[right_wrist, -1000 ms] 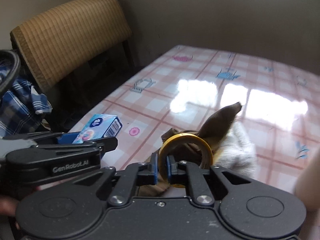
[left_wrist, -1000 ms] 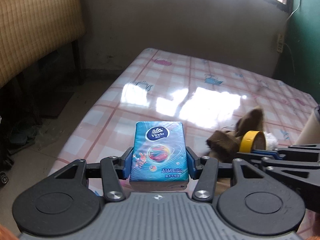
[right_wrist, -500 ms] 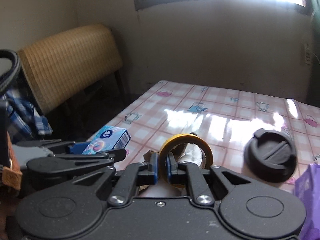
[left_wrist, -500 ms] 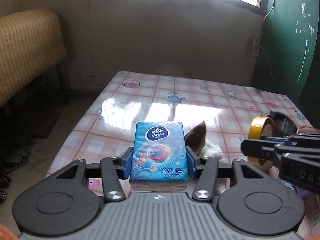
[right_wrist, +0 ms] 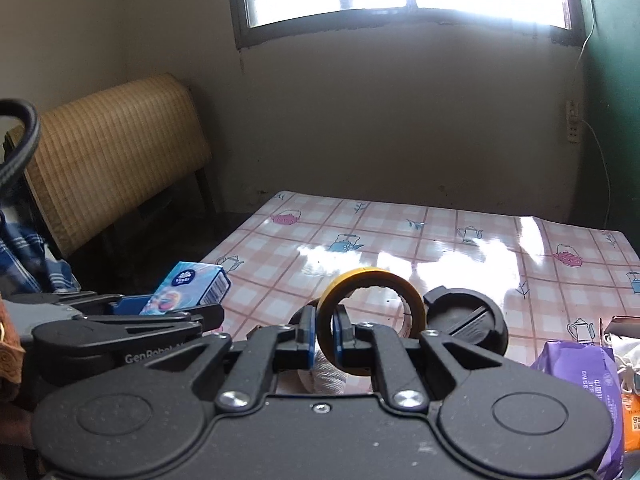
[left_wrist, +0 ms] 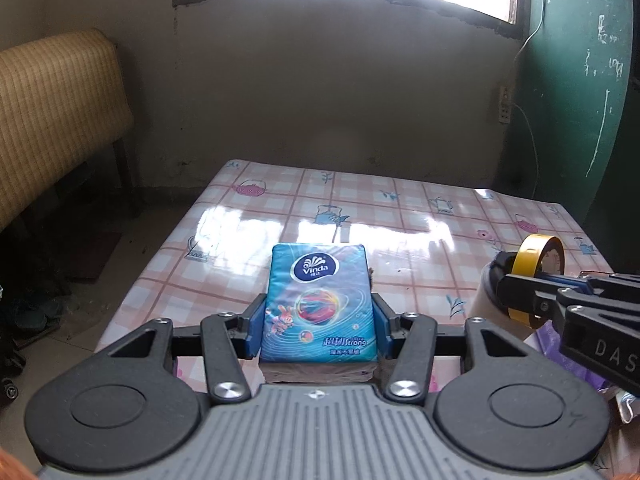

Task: Organize soft objects
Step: 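Carry the tissue pack and tape roll in both tools toward the cardboard box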

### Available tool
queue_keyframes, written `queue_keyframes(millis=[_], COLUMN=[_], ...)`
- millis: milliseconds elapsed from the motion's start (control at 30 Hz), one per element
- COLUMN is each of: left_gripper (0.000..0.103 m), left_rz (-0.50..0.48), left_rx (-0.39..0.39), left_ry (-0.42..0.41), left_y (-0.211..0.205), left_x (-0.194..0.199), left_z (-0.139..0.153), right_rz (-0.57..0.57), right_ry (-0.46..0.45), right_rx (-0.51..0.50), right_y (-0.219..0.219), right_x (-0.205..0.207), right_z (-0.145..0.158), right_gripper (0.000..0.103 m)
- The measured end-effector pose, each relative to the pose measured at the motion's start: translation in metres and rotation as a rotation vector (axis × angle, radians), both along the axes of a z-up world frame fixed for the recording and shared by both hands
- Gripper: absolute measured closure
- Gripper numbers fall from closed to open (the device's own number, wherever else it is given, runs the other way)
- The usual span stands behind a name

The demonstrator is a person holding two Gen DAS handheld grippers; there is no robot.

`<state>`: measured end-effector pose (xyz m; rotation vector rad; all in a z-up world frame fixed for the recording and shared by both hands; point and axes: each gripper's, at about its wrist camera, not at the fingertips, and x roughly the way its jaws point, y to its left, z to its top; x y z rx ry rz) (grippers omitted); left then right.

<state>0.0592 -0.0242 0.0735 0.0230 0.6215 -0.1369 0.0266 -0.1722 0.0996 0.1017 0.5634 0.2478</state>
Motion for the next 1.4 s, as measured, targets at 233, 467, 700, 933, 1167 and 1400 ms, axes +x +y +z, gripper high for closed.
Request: queue_keyframes(millis=[233,467,700,933,1167,1400], left_gripper=[0.050,0.050,0.050,0.050,0.050,0.050], left_rz=[-0.021,-0.042,-0.058,-0.076,-0.089,-0.102], left_rx=[-0.006,-0.008,-0.005,-0.002,-0.008,-0.007], left_ry=[0.000,0.006,0.005,0.004,0.008,0.009], left_y=[-0.013,-0.023,-0.034,-0.044,-0.052,-0.062], left_x=[-0.003,-0.001,0.000,-0.002,-0.001,-0.002], left_z=[0.005,0.005,0.008,0.010,0.010,0.011], right_rz=[-0.028,-0.054,-0.070,-0.090,-0.114,-0.138], right_ry=[-0.013,-0.014,-0.020,-0.019,-0.018,-0.021], right_rx=[0.002,0.004,0.007,0.007,0.005,0.005], right_y=[-0.011,-0.022,-0.030,-0.037,-0.043,-0.054], right_x=[-0.006,-0.007,-0.010,-0.011,-0.011,-0.013], right_z=[0.006,0.008,0.011,0.011,0.011,0.012], right_gripper=[0.091,0.091,0.091,0.091,0.091,0.091])
